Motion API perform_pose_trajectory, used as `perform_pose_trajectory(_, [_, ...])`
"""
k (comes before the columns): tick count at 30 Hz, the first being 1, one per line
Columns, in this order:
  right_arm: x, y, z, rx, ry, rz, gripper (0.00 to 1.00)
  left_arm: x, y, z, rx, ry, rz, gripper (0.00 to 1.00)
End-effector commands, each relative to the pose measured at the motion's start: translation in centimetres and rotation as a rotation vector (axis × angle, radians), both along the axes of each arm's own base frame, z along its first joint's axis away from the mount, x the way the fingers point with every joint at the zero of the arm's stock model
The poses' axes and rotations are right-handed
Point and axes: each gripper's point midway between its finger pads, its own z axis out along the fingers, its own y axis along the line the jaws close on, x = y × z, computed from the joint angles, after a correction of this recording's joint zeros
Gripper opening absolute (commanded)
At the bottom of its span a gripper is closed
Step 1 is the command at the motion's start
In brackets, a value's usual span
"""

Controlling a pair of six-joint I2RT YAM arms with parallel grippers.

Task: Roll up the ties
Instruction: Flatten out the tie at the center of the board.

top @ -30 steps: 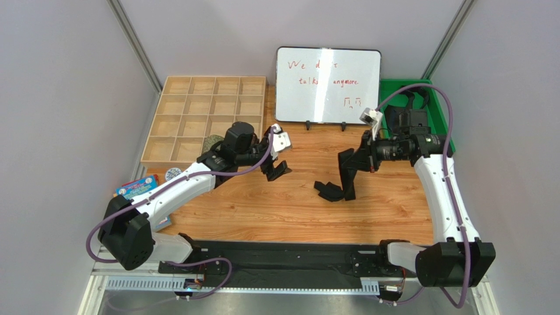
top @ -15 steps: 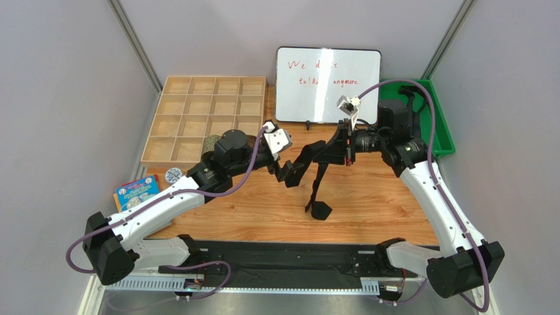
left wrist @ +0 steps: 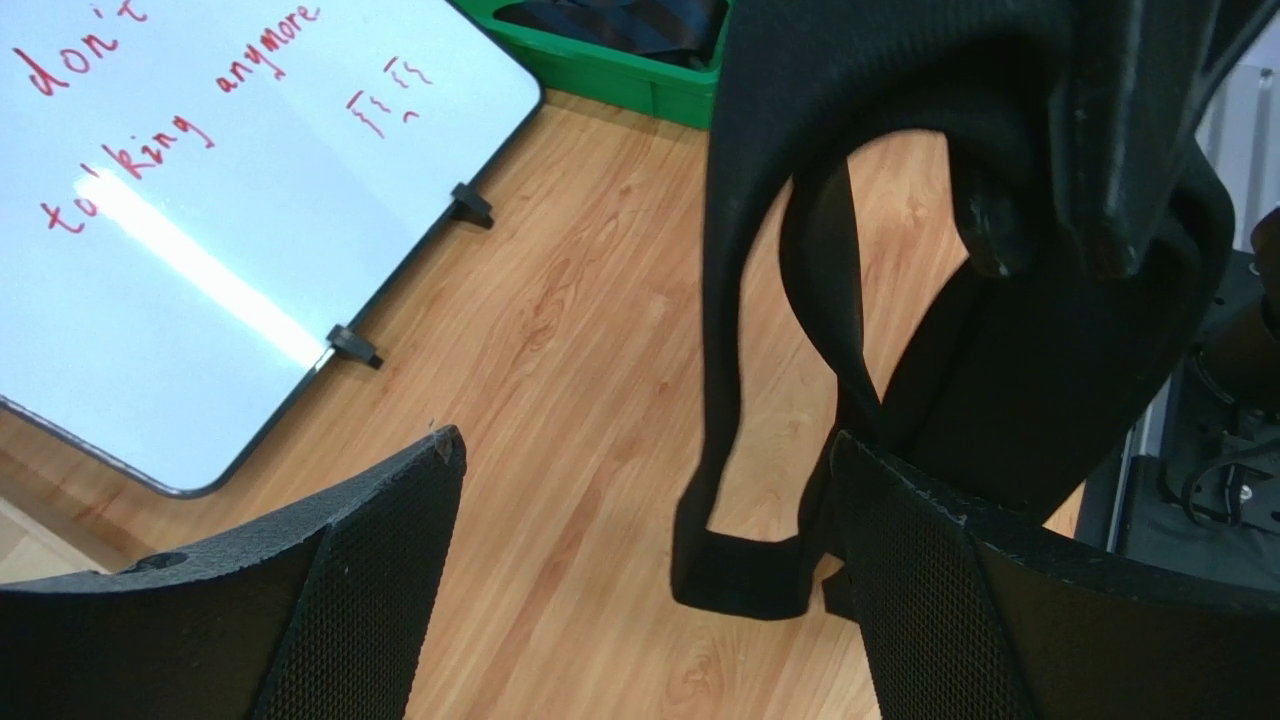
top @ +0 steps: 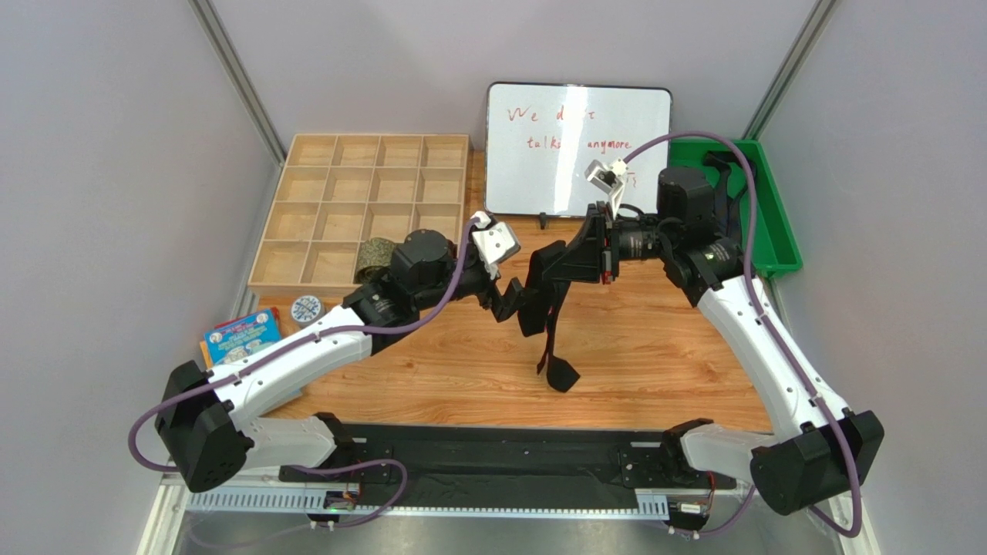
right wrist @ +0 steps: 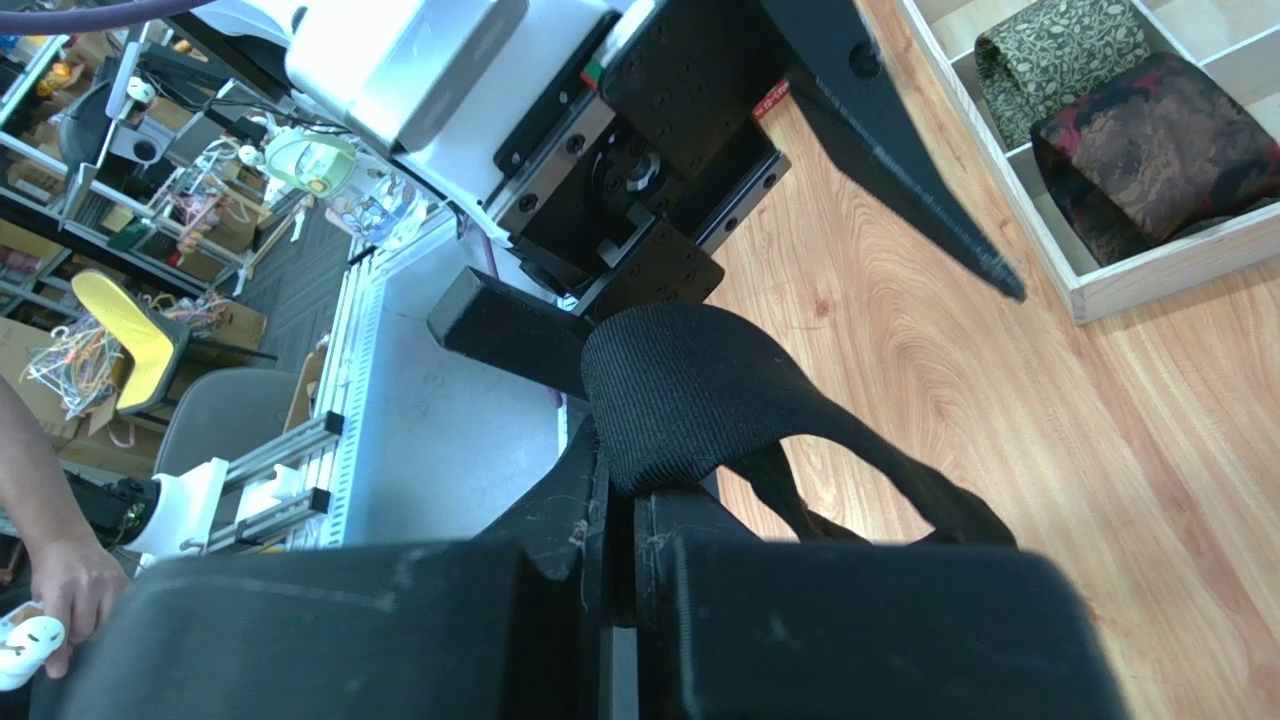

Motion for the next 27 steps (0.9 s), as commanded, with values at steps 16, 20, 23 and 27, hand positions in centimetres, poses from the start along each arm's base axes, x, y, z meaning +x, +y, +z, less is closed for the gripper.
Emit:
perform_pose_trajectory(16, [-1.4,1.3,2.8,0.033,-0.073,0.089,0.01,0.1,-0.4,0.7,0.002,-0.016,-0.005,0.72])
perform_pose_trajectory(20, [-0.4,1.0,1.1,-0.004,-0.079,0.039,0.05,0.5,1.7,1.4,0.114,-0.047,0.037,0.20])
perform_pose_trajectory(23, [1.4,1.2,-1.3,-0.033,-0.055,-0.017,0.13,0.3,4.2,1.9,0.222,-0.048,0.082,0.00])
perform_pose_trajectory(27, [4.7,1.9,-4.2,-0.067,-0.052,-0.084,0.41,1.3,8.3,1.2,0.392,-0.041,0.213,0.00])
